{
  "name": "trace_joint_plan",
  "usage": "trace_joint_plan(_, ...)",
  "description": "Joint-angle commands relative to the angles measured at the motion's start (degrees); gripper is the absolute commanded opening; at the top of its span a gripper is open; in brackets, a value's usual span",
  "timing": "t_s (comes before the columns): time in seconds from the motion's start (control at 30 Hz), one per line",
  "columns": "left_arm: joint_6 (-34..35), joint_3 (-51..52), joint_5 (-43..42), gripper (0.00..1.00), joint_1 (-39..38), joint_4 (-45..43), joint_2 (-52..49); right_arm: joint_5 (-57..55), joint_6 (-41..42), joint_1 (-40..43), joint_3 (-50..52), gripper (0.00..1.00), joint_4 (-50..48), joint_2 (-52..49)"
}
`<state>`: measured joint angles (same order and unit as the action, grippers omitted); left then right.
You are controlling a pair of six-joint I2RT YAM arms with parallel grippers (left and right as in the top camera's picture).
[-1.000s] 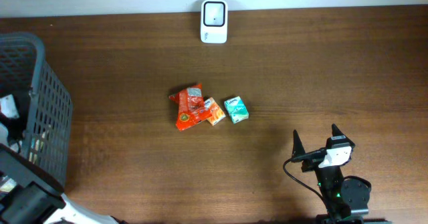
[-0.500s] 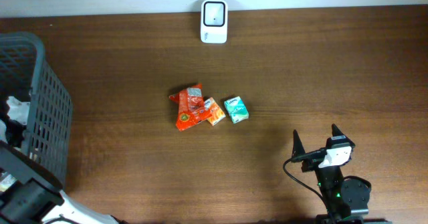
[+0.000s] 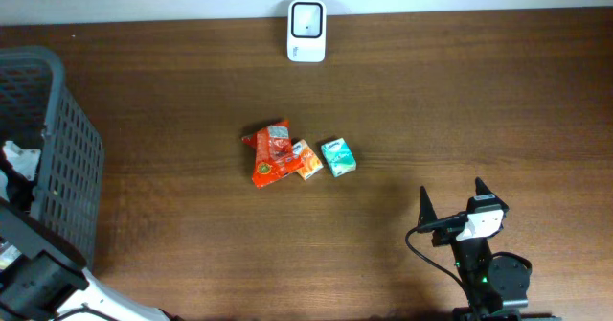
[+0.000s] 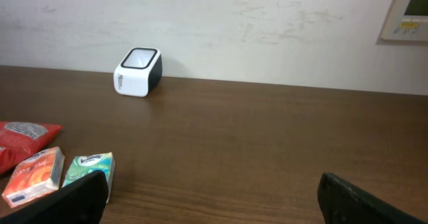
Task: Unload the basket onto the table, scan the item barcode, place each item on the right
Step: 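Reach the left gripper into the basket and grasp the large cream bag, then carry the cream bag out and drop it onto the pile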
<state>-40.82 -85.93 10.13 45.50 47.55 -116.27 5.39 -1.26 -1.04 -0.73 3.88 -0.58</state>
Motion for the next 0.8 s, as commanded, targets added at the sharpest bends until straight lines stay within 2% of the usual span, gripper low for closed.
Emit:
trace_joint_plan(0.0, 4.2, 1.1, -2.8, 0.00, -0.4, 1.2, -1.4, -0.1, 0.7, 0.3, 0.4, 0.99, 0.2, 0.4)
trace_joint_plan(0.1, 9.0, -2.6, -2.6, 0.00, -1.2, 1.2, 4.1, -0.1, 0.7, 0.3, 0.4, 0.98, 0.2, 0.4)
trace_joint_plan(0.23, 23.3, -9.4, -4.6, 0.00, -1.2, 1.2, 14.7, -0.1, 0.7, 0.3, 0.4, 0.99, 0.2, 0.4)
trace_joint_plan(0.33, 25.1, -13.0, -8.7, 0.00, -1.4, -2.6, 23.7, 0.0, 0.7, 0.3, 0.4, 0.99, 0.2, 0.4)
trace_joint_plan(0.43, 28.6, -15.0, -11.1, 0.00, -4.5, -11.0, 32.0, 0.0, 0.7, 0.3, 0.4, 0.99, 0.2, 0.4)
trace_joint_plan(0.5, 28.8, -15.0, -11.5, 0.00, -10.1, -14.6, 37.4, 0.0, 0.7, 0.3, 0.4, 0.99, 0.2, 0.4)
trace_joint_plan(0.6, 28.9, -15.0, -11.5, 0.00, -21.4, -14.2, 40.4, -0.1, 0.7, 0.3, 0.4, 0.99, 0.2, 0.4)
trace_joint_plan(0.67, 33.3, -14.9, -11.5, 0.00, -35.0, -8.6, 39.5, -0.1, 0.7, 0.3, 0.4, 0.99, 0.2, 0.4)
trace_joint_plan(0.77, 35.4, -14.6, -11.4, 0.00, -48.3, -3.2, 34.5, -0.1, 0.7, 0.3, 0.4, 0.99, 0.2, 0.4)
